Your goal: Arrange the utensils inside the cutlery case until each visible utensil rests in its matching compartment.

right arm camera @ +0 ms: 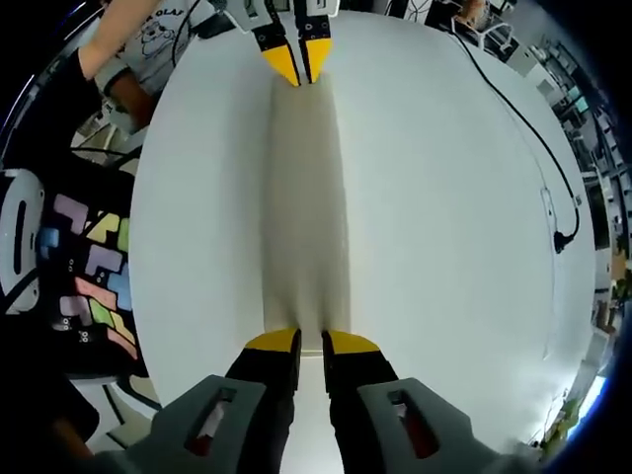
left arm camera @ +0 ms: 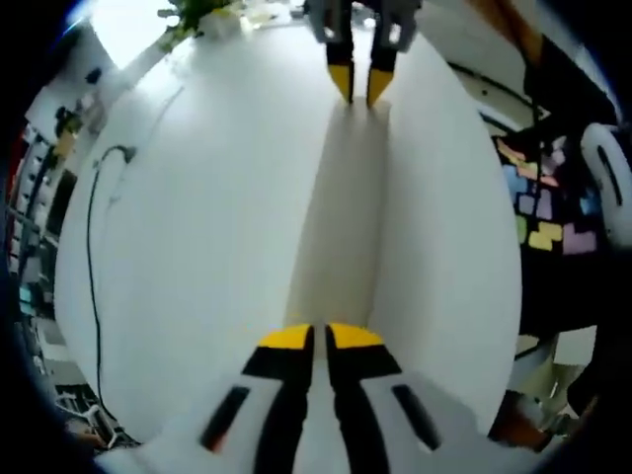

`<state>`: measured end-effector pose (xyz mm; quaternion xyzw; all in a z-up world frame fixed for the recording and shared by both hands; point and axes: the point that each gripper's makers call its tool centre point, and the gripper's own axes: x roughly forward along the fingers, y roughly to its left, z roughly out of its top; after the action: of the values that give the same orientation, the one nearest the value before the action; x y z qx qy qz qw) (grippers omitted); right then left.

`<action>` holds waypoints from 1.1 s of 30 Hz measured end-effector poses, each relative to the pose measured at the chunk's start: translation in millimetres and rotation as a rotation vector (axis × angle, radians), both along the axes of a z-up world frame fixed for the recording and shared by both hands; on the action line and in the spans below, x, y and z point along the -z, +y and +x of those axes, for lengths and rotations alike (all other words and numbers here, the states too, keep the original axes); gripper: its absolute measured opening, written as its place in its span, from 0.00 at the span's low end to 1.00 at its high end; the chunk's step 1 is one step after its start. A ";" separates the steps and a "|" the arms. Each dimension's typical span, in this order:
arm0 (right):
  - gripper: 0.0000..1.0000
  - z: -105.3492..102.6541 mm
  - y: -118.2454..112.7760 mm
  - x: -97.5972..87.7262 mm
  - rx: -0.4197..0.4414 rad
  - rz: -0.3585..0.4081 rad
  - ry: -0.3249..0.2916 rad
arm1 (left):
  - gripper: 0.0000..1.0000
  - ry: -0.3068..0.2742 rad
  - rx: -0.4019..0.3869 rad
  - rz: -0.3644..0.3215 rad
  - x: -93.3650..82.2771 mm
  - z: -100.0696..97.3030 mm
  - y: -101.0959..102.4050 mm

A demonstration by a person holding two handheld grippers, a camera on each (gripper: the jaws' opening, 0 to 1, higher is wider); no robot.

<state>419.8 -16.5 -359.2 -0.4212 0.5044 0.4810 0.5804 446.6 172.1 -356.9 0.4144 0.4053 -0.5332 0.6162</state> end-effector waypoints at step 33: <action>0.50 -1.4 1.9 -1.7 -0.087 0.104 -0.001 | 0.53 0.041 0.110 0.103 2.5 -25.6 -8.1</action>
<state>418.4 -14.6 -357.5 -0.4122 0.4597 0.5310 0.5803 421.0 164.0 -359.4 0.4559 0.4214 -0.5532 0.5554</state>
